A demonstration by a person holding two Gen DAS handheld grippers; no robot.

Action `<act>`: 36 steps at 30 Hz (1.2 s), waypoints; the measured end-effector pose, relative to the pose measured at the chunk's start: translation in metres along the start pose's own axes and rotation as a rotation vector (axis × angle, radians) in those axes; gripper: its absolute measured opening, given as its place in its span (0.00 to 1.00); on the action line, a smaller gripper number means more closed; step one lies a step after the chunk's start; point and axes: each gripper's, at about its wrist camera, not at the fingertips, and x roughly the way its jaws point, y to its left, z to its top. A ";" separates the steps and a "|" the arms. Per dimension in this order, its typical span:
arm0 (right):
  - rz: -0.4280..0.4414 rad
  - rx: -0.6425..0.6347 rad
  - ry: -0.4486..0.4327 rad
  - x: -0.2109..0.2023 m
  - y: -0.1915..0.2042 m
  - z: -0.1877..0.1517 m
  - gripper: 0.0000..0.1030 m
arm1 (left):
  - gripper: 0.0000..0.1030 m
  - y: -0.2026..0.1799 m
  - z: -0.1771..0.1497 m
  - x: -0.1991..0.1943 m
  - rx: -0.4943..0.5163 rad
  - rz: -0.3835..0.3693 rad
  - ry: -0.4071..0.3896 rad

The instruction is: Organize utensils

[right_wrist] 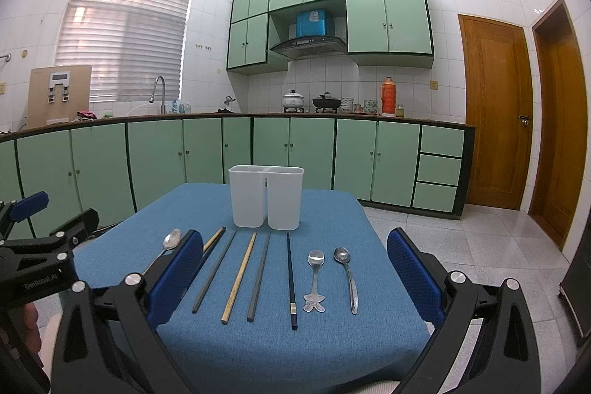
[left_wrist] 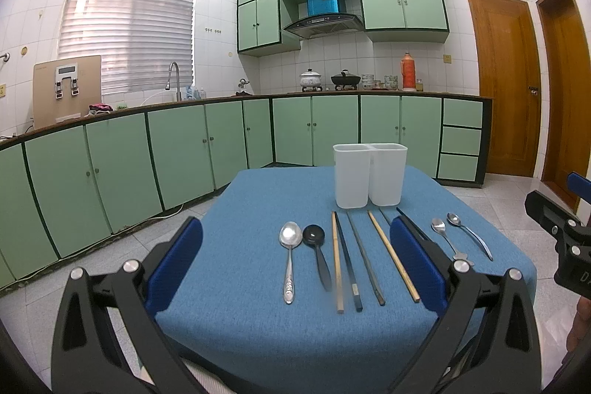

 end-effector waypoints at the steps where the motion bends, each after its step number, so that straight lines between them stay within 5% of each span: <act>1: 0.000 0.001 0.000 0.000 0.000 0.000 0.94 | 0.95 0.000 0.000 0.001 0.000 -0.001 0.000; 36: 0.001 0.002 -0.003 -0.001 -0.001 0.000 0.94 | 0.95 -0.001 0.000 -0.001 0.000 0.001 -0.002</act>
